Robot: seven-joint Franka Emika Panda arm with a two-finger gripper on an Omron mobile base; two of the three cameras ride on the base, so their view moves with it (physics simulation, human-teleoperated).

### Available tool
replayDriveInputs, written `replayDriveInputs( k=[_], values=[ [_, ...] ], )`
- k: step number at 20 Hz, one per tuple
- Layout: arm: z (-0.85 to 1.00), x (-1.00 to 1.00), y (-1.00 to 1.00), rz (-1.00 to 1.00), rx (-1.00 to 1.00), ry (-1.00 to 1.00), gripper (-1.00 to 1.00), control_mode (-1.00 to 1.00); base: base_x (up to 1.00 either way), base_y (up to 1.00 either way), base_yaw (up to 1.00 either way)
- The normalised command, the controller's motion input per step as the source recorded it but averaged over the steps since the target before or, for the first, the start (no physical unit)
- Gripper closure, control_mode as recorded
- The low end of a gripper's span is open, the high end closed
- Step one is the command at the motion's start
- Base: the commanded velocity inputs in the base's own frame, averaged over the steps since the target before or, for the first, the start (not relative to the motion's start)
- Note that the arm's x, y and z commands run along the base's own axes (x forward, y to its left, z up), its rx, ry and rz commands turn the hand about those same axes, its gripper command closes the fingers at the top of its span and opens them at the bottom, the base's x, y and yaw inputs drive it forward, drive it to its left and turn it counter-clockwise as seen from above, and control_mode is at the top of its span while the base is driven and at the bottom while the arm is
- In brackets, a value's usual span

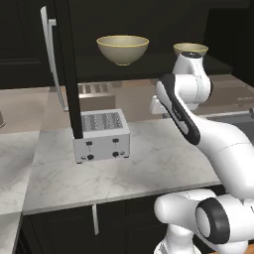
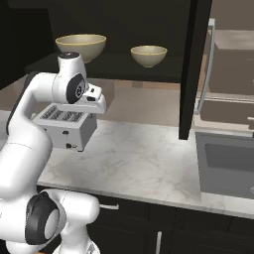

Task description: Take the smaller bowl and place it next to the appetizer plate on the dining counter , and place the larger bowl next to the plate with cooked food.

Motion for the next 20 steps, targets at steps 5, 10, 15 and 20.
replayDriveInputs(
  k=[5,10,15,20],
  values=[
    [0.01,-0.15,0.05,0.0,0.0,-0.04,-1.0,-1.0,0.0,0.0,0.0],
    [0.25,-0.27,0.03,0.0,-0.01,-0.29,-1.0,-1.0,0.0,0.0,0.0],
    [0.44,-0.47,0.0,0.0,0.03,-0.37,-1.0,-1.0,0.0,0.0,0.0],
    [0.62,-0.35,0.01,-0.02,0.14,-0.38,-1.0,-1.0,0.0,0.0,0.0]
  ],
)
